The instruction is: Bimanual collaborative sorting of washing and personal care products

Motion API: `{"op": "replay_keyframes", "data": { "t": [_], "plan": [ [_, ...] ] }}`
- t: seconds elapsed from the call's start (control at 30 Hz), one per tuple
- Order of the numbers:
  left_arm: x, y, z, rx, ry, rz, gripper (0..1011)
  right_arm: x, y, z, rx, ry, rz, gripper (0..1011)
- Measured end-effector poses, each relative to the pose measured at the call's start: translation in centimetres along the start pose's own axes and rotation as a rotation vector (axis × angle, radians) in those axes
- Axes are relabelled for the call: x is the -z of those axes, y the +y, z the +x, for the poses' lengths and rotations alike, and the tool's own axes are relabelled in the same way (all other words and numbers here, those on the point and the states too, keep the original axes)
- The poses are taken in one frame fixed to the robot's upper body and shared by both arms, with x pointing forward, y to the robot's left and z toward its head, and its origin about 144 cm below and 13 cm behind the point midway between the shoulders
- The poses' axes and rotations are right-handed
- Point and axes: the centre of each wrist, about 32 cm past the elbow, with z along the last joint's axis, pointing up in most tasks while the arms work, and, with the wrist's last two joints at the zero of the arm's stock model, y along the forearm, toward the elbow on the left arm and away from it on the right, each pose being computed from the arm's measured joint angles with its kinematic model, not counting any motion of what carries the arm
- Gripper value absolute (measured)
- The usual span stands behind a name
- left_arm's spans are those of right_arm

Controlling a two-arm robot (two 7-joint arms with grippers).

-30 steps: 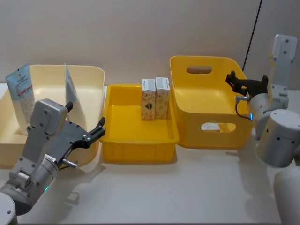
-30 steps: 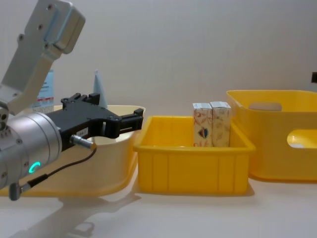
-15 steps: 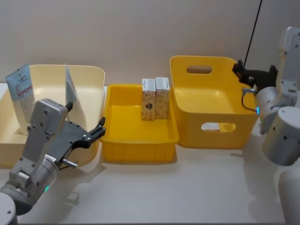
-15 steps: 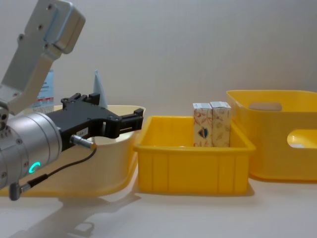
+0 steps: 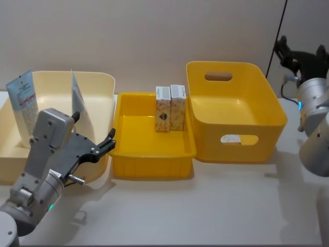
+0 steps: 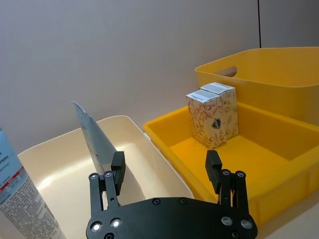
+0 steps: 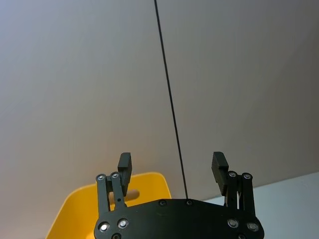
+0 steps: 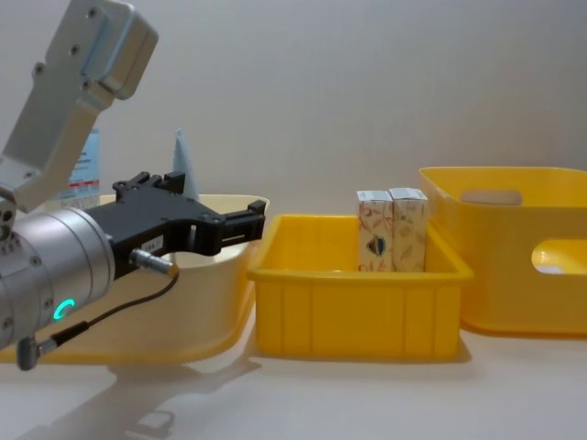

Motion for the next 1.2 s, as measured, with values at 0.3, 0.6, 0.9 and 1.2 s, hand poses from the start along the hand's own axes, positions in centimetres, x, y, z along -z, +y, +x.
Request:
{"op": "replay_keyframes", "data": {
  "t": [0.3, 0.6, 0.9, 1.2],
  "plan": [
    [-0.7, -0.9, 0.7, 0.0, -0.024, -0.01, 1003, -1.0, -0.4, 0.2, 0.006, 0.023, 0.055, 1001],
    [-1.8, -2.3, 1.7, 0.003, -0.067, 0.007, 1003, -1.6, -0.6, 0.4, 0.009, 0.034, 0.086, 1001],
    [-2.7, -3.1, 2.3, -0.023, -0.073, 0.031, 1003, -1.8, -0.7, 0.4, 0.011, 0.04, 0.099, 1001],
    [-3.2, -3.6, 2.5, -0.068, -0.075, 0.051, 1003, -1.9, -0.8, 0.5, 0.012, 0.043, 0.106, 1001]
  ]
}}
